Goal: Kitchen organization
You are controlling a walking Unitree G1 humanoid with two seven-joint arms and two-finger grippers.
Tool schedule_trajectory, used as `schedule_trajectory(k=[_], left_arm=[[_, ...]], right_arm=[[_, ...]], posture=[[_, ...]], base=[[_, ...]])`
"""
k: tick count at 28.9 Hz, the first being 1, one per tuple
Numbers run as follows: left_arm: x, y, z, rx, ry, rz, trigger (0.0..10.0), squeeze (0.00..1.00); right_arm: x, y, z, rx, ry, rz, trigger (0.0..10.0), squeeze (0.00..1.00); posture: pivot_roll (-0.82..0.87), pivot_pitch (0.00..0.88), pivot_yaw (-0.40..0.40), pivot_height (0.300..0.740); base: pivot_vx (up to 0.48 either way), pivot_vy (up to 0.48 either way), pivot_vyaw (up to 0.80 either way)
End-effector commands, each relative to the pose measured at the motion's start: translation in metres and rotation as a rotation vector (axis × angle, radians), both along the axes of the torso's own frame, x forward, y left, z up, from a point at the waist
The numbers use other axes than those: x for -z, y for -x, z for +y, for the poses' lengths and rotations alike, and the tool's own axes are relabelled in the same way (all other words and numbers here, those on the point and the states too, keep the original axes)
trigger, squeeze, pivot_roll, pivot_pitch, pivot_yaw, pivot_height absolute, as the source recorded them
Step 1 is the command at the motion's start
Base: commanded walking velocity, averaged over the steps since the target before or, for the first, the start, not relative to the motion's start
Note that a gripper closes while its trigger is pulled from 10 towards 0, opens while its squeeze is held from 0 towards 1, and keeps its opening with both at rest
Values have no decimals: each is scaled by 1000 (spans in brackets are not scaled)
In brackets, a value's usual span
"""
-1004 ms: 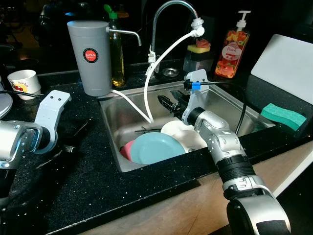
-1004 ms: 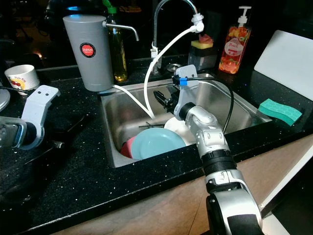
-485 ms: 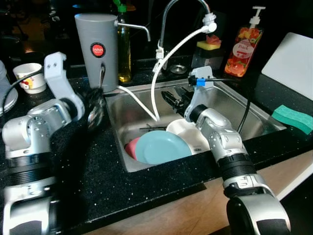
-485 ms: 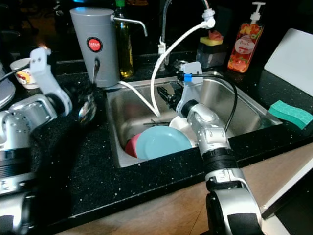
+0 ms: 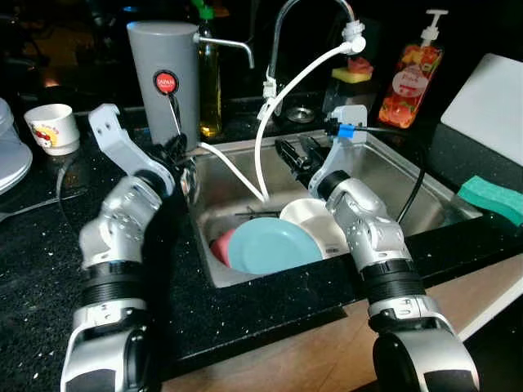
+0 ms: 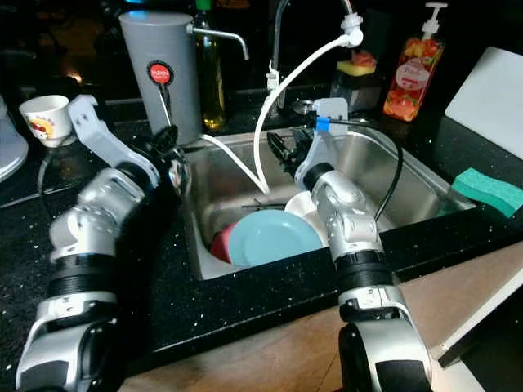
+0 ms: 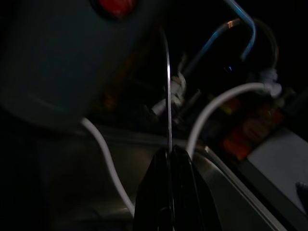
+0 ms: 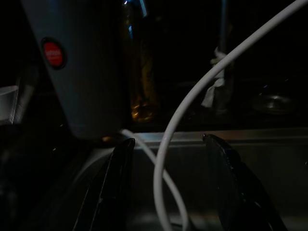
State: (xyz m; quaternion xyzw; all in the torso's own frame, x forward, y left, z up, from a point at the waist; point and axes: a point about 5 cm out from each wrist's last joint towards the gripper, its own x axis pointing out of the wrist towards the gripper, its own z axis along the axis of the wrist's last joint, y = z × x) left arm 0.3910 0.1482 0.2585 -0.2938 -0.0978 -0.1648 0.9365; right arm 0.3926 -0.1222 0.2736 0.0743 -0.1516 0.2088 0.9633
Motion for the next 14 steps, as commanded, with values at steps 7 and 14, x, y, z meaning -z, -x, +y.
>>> schedule_trajectory(k=[7, 14], left_arm=[[4, -5, -47, 149, -167, -26, 10000, 0], [19, -7, -58, 185, -665, -49, 10000, 1000]], right_arm=[[-4, 2, -11, 44, 4, -27, 10000, 0], [-3, 2, -14, 62, 12, -24, 10000, 0]], posture=[[58, 70, 3, 740], [57, 71, 8, 740]], base=[[0, 0, 0], [0, 0, 0]])
